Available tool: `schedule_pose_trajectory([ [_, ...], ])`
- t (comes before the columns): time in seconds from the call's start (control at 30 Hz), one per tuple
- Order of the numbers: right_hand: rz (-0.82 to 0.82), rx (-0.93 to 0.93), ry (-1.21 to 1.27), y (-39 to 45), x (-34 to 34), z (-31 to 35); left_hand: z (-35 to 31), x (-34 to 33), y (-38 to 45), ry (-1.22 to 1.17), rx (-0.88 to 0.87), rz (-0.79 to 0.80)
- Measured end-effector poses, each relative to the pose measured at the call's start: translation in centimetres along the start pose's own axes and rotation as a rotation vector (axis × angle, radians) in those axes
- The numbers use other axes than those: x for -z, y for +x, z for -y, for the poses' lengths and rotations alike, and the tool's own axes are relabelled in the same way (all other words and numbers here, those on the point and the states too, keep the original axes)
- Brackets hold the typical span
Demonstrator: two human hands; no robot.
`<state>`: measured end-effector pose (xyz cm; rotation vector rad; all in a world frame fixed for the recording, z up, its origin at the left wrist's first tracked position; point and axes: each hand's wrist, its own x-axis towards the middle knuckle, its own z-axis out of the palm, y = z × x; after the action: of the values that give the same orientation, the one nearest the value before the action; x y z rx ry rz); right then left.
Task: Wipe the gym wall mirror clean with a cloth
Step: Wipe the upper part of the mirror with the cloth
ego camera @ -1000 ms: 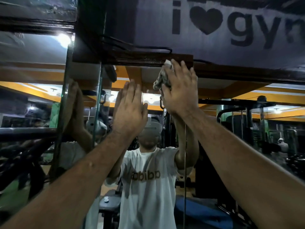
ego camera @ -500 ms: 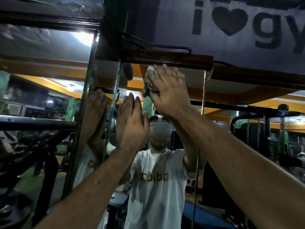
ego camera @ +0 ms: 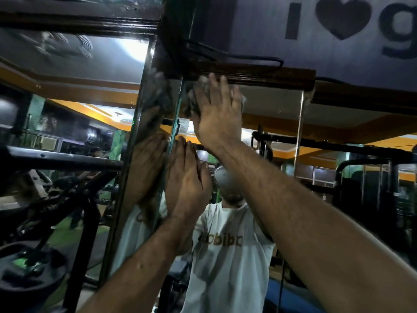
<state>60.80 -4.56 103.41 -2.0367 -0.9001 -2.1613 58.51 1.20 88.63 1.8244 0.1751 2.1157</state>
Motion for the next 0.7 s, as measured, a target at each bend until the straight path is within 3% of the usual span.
schedule_pose_trajectory([
  [0.1,0.006,0.159,0.034,0.5,0.1,-0.4,0.1,0.4,-0.5,0.000,-0.002,0.005],
  [0.3,-0.115,-0.031,0.083,0.3,-0.2,2.4,0.4,1.0,-1.5,-0.031,0.014,0.062],
  [0.5,-0.046,0.198,0.115,-1.3,0.0,0.3,0.7,1.6,-3.2,0.013,0.012,0.055],
  [0.63,-0.040,-0.056,0.072,-1.1,0.3,1.9,0.9,1.9,-3.5,0.010,0.023,0.105],
  [0.7,-0.052,-0.018,0.125,-2.0,0.1,2.9,1.0,2.0,-3.5,-0.013,0.030,0.113],
])
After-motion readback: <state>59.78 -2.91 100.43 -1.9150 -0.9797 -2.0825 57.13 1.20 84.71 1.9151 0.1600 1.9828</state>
